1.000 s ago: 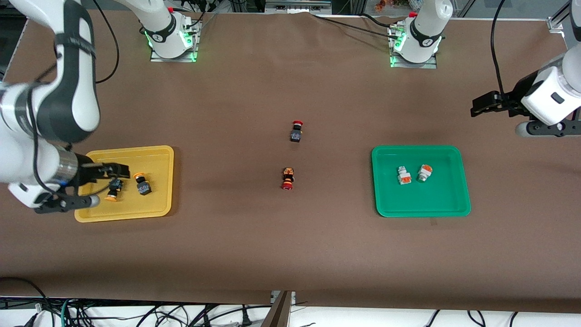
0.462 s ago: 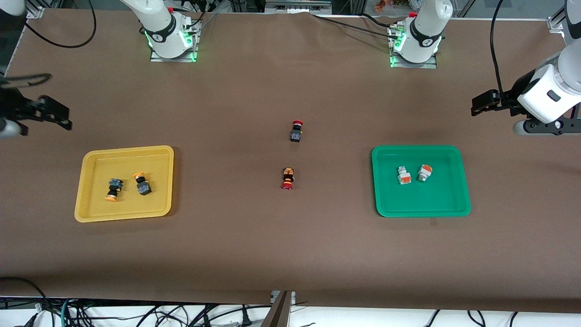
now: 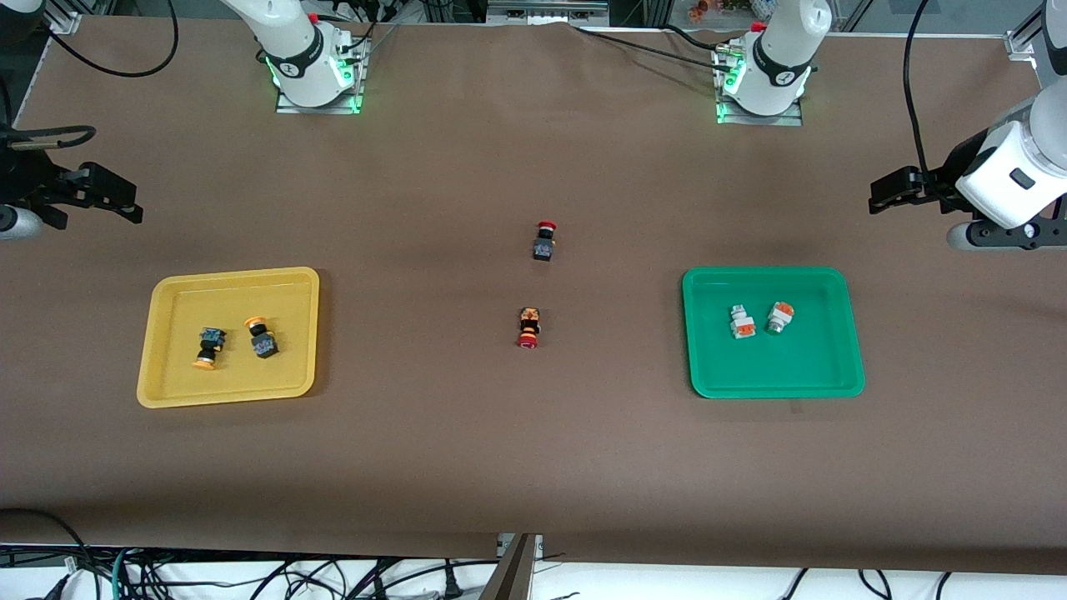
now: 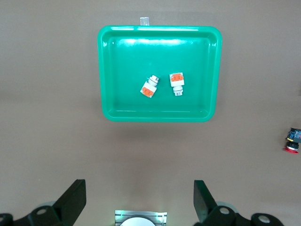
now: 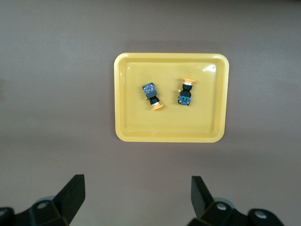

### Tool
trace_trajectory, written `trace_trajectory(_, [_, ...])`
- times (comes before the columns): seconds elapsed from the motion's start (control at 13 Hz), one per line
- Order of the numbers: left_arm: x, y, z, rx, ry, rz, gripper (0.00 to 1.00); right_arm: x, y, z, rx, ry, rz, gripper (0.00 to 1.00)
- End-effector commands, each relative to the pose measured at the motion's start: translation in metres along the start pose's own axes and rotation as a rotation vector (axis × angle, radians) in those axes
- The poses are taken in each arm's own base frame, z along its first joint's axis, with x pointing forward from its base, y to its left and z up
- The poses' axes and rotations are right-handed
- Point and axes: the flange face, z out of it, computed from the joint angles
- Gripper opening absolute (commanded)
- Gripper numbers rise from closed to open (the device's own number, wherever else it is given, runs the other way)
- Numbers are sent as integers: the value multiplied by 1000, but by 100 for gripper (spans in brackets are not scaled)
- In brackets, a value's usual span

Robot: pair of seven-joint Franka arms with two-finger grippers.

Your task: Place green and yellow buttons in trays

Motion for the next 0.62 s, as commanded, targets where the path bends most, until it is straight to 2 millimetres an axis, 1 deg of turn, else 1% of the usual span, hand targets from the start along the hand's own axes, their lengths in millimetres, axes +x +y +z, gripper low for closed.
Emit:
trace_trajectory(0.0, [-2,-6,0,11,0,9,100,1,-4,4,20,-15,17,100])
trace_trajectory(0.08, [-2,-9,1,8,-2,5,100,3,-5,7,20,-21,15,100])
trace_trajectory(0.54, [-2,-9,2,9,-6,5,100,4,-5,7,18,-19,15,100])
